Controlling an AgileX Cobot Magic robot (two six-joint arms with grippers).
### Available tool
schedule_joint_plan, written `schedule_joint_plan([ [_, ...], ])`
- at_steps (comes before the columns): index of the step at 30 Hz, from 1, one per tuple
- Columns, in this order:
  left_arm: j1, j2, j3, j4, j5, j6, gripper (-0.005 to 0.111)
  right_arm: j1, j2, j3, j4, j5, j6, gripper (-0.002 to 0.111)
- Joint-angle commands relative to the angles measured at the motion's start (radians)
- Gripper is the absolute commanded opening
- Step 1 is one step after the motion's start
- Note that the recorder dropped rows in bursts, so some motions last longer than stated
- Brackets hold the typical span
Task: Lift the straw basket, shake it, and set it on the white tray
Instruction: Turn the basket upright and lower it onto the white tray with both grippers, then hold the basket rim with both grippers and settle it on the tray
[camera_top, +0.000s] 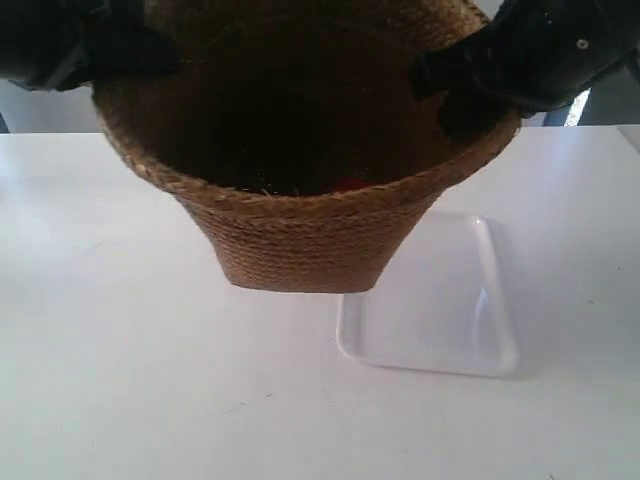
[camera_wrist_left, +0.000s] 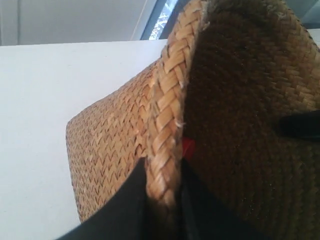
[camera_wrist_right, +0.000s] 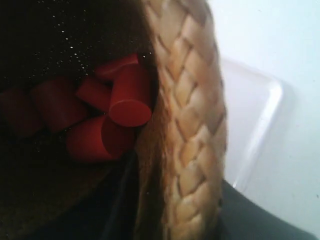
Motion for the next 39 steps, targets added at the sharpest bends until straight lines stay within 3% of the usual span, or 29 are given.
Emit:
schedule_joint_plan([
  [1, -0.08, 0.083, -0.065, -0.04, -0.051, 0.0, 0.0, -0.064, 0.018, -0.033, -0.089, 0.083, -0.049, 0.0],
  [11, -0.142, 0.234, -0.104, -0.047, -0.11, -0.041, 0.0, -0.179, 0.06, -0.058, -0.099, 0.131, -0.127, 0.0],
  [18, -0.142, 0.291, -0.123, -0.045, -0.117, -0.022, 0.0, -0.223, 0.104, -0.058, -0.112, 0.127, -0.135, 0.0],
  [29, -0.174, 0.355, -0.127, -0.085, -0.168, -0.036, 0.0, -0.252, 0.157, -0.093, -0.202, 0.155, -0.18, 0.0],
  [39, -0.192, 0.419, -0.211, -0.085, -0.163, -0.004, 0.0, -0.274, 0.162, -0.093, -0.257, 0.132, -0.18, 0.0],
])
